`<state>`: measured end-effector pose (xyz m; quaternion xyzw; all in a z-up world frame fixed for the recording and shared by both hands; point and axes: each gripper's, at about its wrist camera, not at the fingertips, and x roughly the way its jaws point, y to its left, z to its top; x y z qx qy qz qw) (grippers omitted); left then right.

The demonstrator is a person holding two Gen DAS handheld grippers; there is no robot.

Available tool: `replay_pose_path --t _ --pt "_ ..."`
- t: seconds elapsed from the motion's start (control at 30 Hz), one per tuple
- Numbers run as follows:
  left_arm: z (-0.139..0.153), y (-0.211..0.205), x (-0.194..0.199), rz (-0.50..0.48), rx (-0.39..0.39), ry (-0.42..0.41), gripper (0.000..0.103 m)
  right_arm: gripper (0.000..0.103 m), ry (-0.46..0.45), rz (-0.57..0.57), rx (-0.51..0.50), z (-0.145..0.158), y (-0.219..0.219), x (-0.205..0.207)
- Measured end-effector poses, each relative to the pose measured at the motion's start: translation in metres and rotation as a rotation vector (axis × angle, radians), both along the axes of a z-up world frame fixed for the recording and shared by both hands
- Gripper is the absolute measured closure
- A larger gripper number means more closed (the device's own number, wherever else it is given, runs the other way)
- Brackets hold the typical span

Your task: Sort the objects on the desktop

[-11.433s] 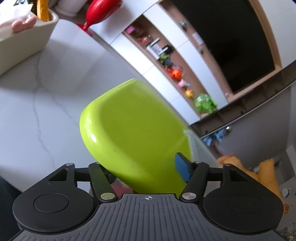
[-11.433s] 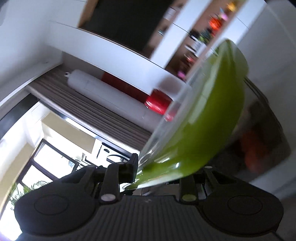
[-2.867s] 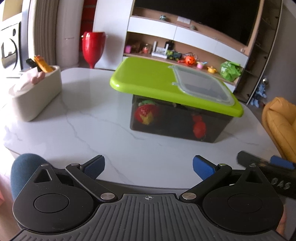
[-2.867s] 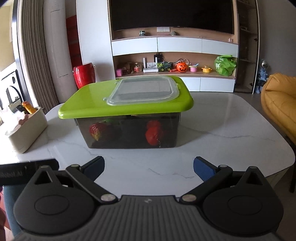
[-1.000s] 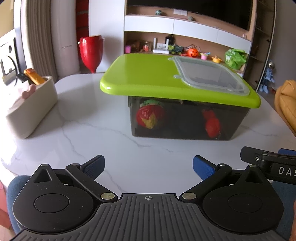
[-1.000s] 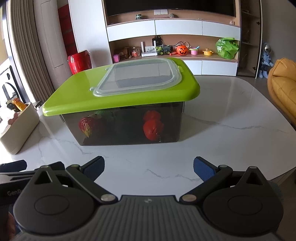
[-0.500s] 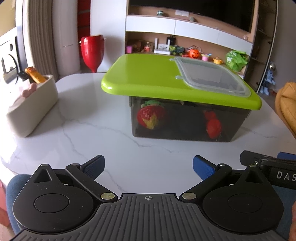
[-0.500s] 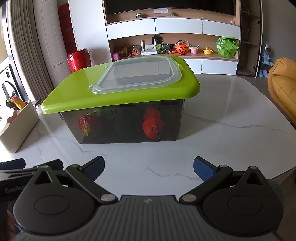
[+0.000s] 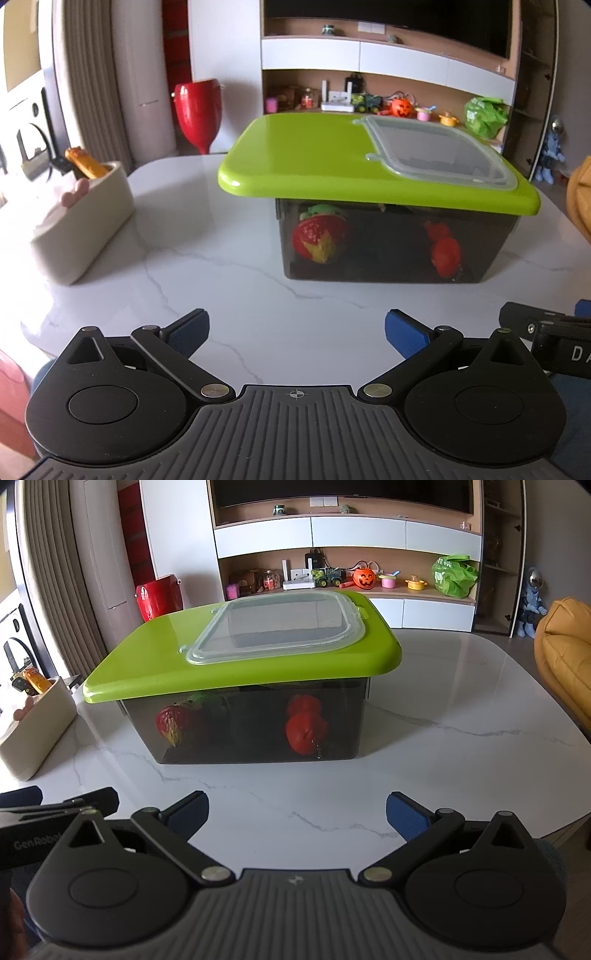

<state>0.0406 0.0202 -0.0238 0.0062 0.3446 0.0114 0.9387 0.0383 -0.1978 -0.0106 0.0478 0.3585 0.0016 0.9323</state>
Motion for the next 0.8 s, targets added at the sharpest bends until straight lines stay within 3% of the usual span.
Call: replay_pose_path --t 0.23,0.4,0.5,0.67,0.8 --pt "0.003 0.004 0.0 -0.001 -0.029 -0.009 0.0 0.0 -0.023 0.004 -0.005 0.005 0.003 -0.004" --pt "0.022 0.011 0.012 -0.04 -0.052 0.019 0.0 0.0 -0.042 0.064 -0.041 0.02 0.017 0.0" --pt "0.036 0.013 0.027 -0.05 -0.043 0.076 0.0 0.0 -0.037 0.075 -0.035 0.032 0.017 0.009" --pt "0.062 0.011 0.041 -0.05 -0.031 0.065 0.0 0.0 0.029 0.084 0.051 0.048 0.005 0.029" --pt "0.074 0.005 0.048 -0.043 0.007 0.051 0.0 0.0 0.012 0.067 0.019 0.064 0.004 0.036"
